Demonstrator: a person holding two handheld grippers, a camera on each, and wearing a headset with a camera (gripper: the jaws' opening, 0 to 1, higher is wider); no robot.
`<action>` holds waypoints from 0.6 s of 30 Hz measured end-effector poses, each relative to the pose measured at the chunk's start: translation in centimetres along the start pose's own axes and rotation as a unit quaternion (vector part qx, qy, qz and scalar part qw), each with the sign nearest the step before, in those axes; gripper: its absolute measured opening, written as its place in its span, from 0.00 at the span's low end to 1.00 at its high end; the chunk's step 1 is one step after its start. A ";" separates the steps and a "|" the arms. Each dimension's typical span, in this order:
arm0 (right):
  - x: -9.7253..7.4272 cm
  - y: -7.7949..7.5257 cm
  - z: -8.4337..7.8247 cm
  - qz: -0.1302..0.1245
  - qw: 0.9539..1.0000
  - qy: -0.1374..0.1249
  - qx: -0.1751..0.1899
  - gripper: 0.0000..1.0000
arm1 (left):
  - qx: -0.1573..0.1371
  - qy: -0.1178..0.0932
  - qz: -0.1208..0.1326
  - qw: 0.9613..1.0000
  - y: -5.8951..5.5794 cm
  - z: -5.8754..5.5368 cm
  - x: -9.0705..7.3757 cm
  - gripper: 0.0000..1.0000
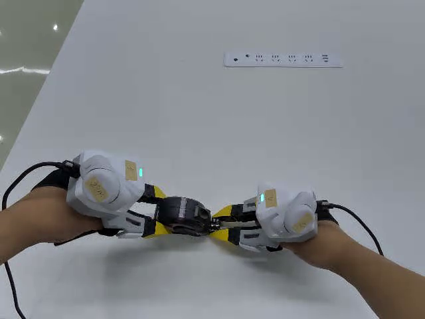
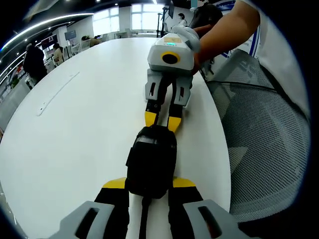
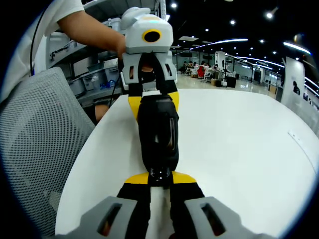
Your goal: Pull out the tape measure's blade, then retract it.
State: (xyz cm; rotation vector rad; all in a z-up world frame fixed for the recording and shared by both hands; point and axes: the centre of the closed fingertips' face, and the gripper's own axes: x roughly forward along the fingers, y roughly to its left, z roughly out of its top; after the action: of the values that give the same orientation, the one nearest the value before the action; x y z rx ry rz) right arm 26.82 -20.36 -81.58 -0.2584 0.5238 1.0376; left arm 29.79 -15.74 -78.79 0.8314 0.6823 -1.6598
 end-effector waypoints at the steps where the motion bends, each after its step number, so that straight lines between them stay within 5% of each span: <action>1: -0.1 0.0 0.0 0.000 1.000 0.001 -0.003 0.12 | 0.002 0.000 0.000 1.000 0.0 0.0 0.0 0.26; 18: -1.2 -0.1 -0.2 -0.004 1.000 0.007 -0.015 0.11 | 0.004 0.004 0.000 1.000 -0.1 -0.3 -0.2 0.26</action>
State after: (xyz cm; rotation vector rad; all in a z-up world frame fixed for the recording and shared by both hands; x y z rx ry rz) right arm 26.36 -21.44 -81.12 -0.2939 0.5202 1.0363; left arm 29.81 -15.34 -78.82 0.8452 0.6820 -1.6619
